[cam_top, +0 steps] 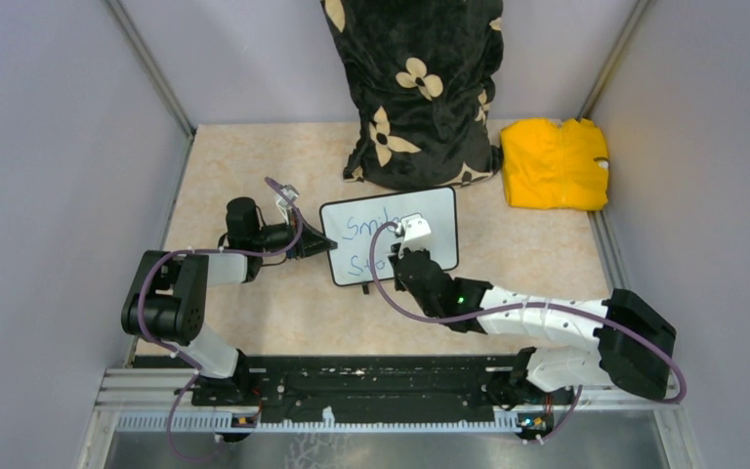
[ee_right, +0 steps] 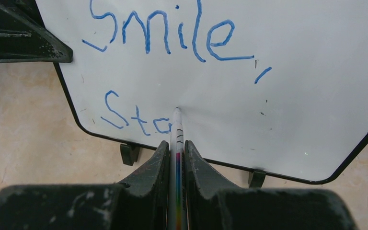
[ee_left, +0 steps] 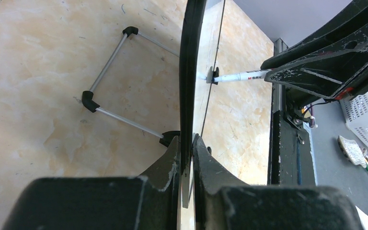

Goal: Write a sentence on the whiteboard

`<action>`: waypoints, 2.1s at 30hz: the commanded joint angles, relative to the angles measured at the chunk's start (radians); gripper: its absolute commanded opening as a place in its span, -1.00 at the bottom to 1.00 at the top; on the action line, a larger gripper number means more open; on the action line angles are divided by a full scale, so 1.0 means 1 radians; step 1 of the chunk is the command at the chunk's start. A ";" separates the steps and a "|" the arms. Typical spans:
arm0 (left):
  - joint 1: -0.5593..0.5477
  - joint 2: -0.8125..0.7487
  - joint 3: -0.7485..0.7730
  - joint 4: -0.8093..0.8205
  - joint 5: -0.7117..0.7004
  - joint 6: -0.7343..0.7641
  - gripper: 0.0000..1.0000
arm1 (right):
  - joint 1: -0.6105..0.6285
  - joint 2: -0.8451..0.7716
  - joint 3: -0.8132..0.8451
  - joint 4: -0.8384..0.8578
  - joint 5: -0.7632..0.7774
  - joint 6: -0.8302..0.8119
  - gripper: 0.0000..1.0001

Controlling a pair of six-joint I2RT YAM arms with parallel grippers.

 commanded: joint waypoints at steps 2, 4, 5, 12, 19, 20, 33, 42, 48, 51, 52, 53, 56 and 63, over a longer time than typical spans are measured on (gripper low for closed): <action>-0.015 0.003 0.008 -0.047 -0.042 0.051 -1.00 | -0.013 -0.007 -0.022 0.029 0.013 0.023 -1.00; -0.015 0.004 0.009 -0.048 -0.042 0.051 -1.00 | -0.012 -0.008 -0.028 0.023 0.013 0.031 -1.00; -0.015 0.004 0.008 -0.048 -0.042 0.051 -1.00 | -0.012 -0.008 -0.033 0.021 0.012 0.033 -1.00; -0.016 0.002 0.008 -0.050 -0.042 0.054 -1.00 | -0.012 -0.014 -0.051 0.006 0.005 0.051 -1.00; -0.017 0.002 0.010 -0.051 -0.041 0.054 -1.00 | -0.012 -0.048 -0.051 -0.009 0.002 0.057 -1.00; -0.018 0.001 0.009 -0.051 -0.043 0.054 -1.00 | -0.012 -0.060 -0.049 -0.007 0.001 0.056 -1.00; -0.018 0.000 0.010 -0.054 -0.043 0.057 -1.00 | -0.026 -0.078 -0.009 0.008 0.032 0.017 -1.00; -0.018 0.001 0.010 -0.055 -0.043 0.057 -1.00 | -0.034 -0.045 -0.008 0.031 0.029 0.014 -1.00; -0.018 0.000 0.010 -0.055 -0.043 0.057 -1.00 | -0.034 -0.031 -0.021 0.023 0.008 0.024 -1.00; -0.018 0.001 0.010 -0.055 -0.043 0.057 -1.00 | -0.034 -0.030 -0.031 0.014 -0.010 0.033 -1.00; -0.018 -0.001 0.010 -0.055 -0.043 0.057 -1.00 | -0.034 -0.028 -0.038 0.013 -0.016 0.036 -1.00; -0.018 -0.001 0.010 -0.055 -0.043 0.057 -1.00 | -0.034 -0.027 -0.043 0.011 -0.023 0.039 -1.00; -0.019 0.001 0.010 -0.056 -0.043 0.057 -1.00 | -0.034 -0.022 -0.052 -0.010 -0.034 0.050 -1.00; -0.019 0.000 0.011 -0.056 -0.043 0.057 -1.00 | -0.034 -0.018 -0.079 -0.014 -0.080 0.062 -1.00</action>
